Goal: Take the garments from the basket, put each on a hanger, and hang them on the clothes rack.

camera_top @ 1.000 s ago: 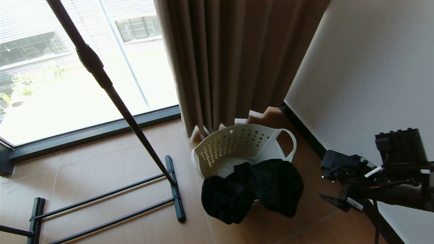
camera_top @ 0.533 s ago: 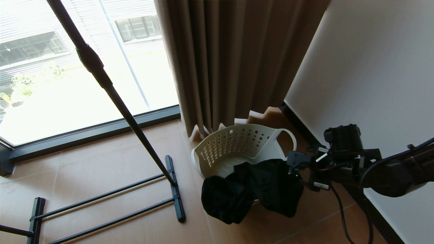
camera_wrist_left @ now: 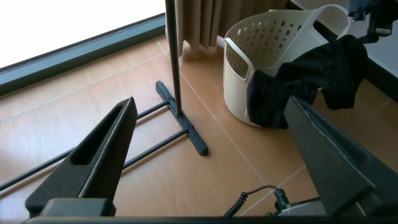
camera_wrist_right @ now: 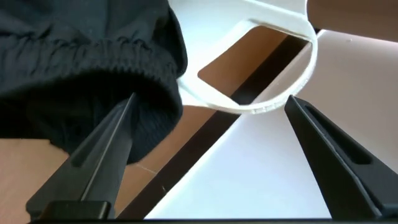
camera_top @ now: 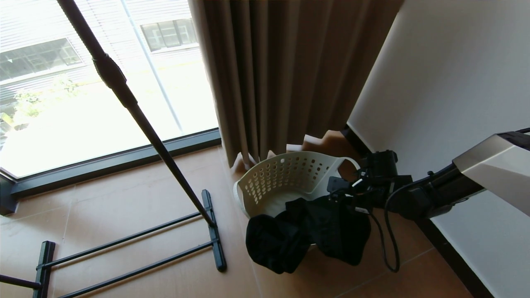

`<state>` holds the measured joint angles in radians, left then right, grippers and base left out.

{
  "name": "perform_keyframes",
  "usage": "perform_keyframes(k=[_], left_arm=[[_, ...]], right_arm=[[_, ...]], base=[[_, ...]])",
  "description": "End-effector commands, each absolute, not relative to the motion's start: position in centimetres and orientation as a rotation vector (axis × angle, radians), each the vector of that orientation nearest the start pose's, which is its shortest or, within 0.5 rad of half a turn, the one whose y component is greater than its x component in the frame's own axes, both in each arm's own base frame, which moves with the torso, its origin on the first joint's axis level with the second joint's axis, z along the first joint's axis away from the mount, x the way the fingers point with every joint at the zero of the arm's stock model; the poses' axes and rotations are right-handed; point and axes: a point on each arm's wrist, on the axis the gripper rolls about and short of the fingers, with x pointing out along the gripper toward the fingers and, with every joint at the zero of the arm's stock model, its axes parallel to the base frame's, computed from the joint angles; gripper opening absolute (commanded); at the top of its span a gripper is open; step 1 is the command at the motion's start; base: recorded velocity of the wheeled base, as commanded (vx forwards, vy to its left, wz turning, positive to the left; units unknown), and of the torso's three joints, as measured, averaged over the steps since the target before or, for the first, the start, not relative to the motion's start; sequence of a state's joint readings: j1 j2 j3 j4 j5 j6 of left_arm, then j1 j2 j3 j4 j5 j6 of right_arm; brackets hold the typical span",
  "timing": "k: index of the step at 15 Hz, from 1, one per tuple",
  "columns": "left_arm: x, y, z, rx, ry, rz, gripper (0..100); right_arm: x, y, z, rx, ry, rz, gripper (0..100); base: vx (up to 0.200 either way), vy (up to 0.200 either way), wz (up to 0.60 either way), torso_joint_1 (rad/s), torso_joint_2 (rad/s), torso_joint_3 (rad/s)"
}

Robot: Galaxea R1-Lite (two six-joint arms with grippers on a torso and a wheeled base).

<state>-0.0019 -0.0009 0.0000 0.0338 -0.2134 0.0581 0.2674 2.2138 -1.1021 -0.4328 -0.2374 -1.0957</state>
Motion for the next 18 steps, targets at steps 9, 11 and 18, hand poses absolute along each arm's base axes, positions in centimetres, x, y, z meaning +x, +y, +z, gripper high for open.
perform_keyframes(k=[9, 11, 18], left_arm=[[-2.3, -0.5, 7.2, 0.054, 0.027, -0.216, 100], [-2.3, -0.5, 7.2, 0.054, 0.027, -0.216, 100], [-2.3, -0.5, 7.2, 0.054, 0.027, -0.216, 100]], right_arm=[[41.7, 10.2, 2.0, -1.21, 0.543, 0.345, 100], [42.0, 10.3, 2.2, -1.207, 0.53, 0.343, 100], [37.3, 9.7, 6.5, -1.132, 0.515, 0.324, 0]], base=[[0.0, 0.0, 0.0, 0.0, 0.0, 0.0], [0.0, 0.0, 0.0, 0.0, 0.0, 0.0], [0.0, 0.0, 0.0, 0.0, 0.0, 0.0]])
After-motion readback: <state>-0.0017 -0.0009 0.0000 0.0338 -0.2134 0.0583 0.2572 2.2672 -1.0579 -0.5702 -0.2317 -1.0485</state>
